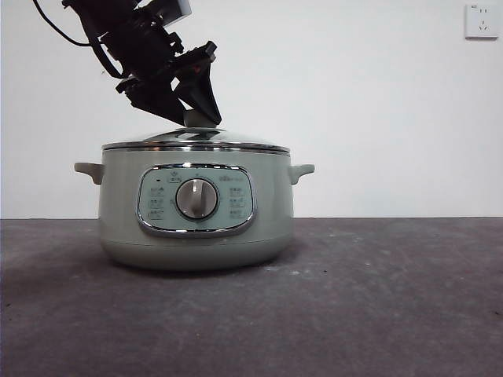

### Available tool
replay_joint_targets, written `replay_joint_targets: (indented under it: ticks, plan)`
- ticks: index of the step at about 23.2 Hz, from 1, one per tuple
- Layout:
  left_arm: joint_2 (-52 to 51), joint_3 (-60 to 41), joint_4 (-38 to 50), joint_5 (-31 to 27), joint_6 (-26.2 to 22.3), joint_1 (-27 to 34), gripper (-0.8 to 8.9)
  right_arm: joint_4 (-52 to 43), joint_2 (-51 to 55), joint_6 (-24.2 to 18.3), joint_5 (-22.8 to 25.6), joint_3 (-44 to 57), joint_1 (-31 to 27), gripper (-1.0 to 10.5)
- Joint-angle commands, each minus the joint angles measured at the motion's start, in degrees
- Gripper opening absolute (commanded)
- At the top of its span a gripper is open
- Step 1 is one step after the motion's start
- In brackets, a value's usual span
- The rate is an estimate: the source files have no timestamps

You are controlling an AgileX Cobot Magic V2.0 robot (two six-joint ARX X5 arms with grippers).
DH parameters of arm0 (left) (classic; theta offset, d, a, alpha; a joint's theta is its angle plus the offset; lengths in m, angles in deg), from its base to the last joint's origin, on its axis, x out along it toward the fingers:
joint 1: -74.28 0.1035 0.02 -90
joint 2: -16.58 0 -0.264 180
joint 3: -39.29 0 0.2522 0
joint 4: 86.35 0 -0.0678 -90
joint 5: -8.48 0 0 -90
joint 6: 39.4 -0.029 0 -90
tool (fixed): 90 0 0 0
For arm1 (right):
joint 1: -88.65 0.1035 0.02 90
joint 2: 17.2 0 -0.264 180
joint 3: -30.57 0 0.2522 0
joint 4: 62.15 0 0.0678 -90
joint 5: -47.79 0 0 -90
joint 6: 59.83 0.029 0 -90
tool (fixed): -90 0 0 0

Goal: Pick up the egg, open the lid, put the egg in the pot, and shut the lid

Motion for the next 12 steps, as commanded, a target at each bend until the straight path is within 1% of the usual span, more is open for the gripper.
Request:
replay_joint_targets:
  ticks: [1,2,3,4,7,8,12]
  plan:
    - [0.6,-0.1,-1.5,0.9,-0.1,-0.2,0.00,1.3,0.2,0.4,-0.1,0.4,0.0,4.3]
    - [0.6,-0.1,-1.4,0.9,-0.1,-0.2,0.03,1.3,0.2,0.4,-0.1,0.4,0.0,4.3]
    - [0.6,-0.1,-1.3,0.9,-0.1,-0.2,0.48,1.3,0.2,0.4,-0.1,0.4,0.0,4.3]
    - [0.6,-0.1,-1.3,0.9,-0.1,-0.2,1.26,1.3,0.2,0.4,-0.1,0.4,0.0,4.3]
    - [0.5,-0.1,-1.2,0.9,-0.1,-0.1,4.06,1.3,0.2,0.4,-0.1,0.4,0.0,4.3]
    - [0.5,0.0,-1.3,0.9,-0.2,-0.1,4.48,1.3,0.2,0.4,-0.1,0.4,0.0,4.3]
    - [0.0,0.6,-1.5,0.9,-0.1,0.2,4.46,1.3,0.2,0.4,0.2,0.4,0.0,4.3]
